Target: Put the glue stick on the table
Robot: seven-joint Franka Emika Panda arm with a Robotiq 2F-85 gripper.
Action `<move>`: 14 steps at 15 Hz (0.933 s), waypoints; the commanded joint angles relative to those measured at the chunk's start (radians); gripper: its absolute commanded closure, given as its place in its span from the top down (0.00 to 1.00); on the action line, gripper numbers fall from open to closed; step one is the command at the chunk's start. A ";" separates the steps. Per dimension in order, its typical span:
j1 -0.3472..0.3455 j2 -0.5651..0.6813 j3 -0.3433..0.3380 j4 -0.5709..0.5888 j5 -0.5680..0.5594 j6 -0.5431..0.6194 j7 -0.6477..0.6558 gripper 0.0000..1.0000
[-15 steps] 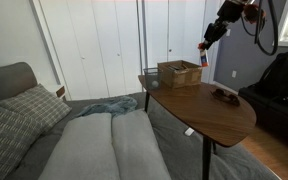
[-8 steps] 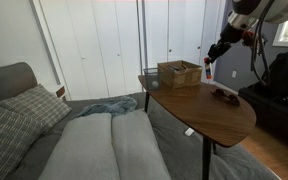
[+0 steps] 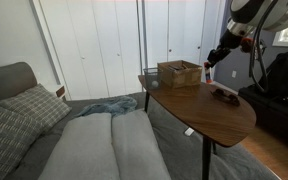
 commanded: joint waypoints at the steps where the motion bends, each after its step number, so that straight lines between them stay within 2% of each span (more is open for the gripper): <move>1: 0.020 -0.002 -0.021 -0.002 -0.020 0.001 0.019 0.30; 3: 0.019 -0.002 -0.024 -0.005 -0.019 0.001 0.018 0.30; 4: 0.020 -0.002 -0.026 -0.007 -0.018 0.002 0.017 0.07; 6: 0.006 0.001 -0.002 -0.034 -0.030 0.092 0.061 0.07; 10: 0.039 0.019 -0.017 -0.058 -0.006 0.254 0.098 0.07; 11: 0.016 0.025 0.011 -0.063 0.019 0.276 0.093 0.07; 14: 0.027 0.036 0.011 -0.071 0.024 0.317 0.107 0.07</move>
